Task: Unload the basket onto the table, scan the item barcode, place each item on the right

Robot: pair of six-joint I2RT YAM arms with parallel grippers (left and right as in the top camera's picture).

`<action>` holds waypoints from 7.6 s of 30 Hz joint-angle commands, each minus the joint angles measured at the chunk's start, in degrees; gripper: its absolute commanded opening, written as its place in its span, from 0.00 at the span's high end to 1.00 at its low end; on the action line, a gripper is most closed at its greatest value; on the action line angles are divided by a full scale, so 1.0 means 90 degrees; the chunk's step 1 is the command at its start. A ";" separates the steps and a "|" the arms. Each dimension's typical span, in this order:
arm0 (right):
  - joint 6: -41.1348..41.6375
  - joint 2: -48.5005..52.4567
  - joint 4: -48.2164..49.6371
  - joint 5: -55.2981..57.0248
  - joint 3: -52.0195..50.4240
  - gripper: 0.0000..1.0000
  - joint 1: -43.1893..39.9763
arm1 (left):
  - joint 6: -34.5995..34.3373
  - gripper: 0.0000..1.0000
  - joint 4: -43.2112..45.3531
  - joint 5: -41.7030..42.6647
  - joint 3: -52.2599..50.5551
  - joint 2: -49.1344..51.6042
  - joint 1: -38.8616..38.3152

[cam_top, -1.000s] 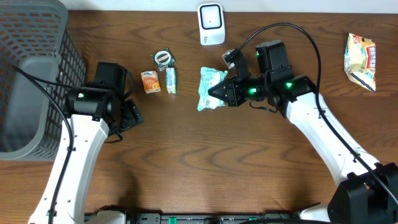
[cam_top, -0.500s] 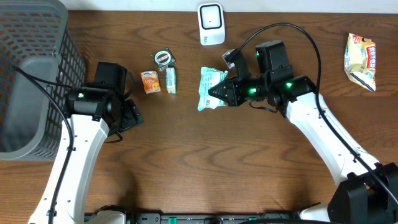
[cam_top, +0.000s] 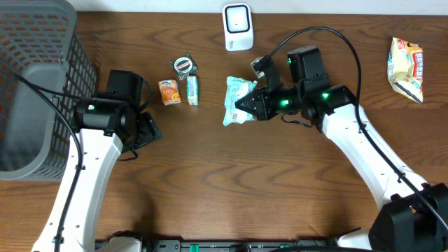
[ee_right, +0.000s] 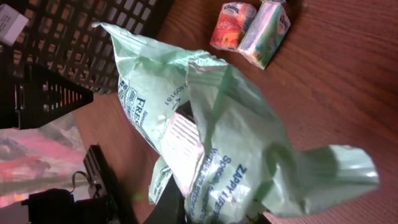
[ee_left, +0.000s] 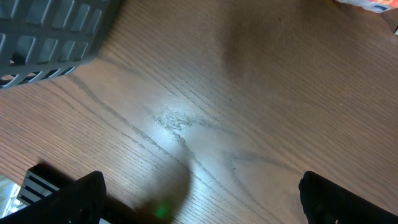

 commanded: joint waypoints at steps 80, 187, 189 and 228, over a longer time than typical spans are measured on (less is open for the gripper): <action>0.0566 0.3228 -0.1911 1.1004 0.0454 0.97 0.1625 | -0.0034 0.03 -0.0019 -0.0061 -0.0024 0.0007 0.0022; 0.0636 0.5656 0.0826 0.4891 0.7011 0.99 0.0029 | -0.0034 0.03 -0.0019 -0.0061 -0.0024 0.0007 0.0022; 0.0469 0.5710 0.0743 0.5071 0.7048 0.99 0.0036 | -0.0032 0.02 -0.0019 -0.0061 -0.0024 0.0007 0.0022; -0.0629 0.4495 -0.1256 0.6125 0.6989 0.99 -0.1052 | -0.0034 0.02 -0.0019 -0.0061 -0.0024 0.0007 0.0022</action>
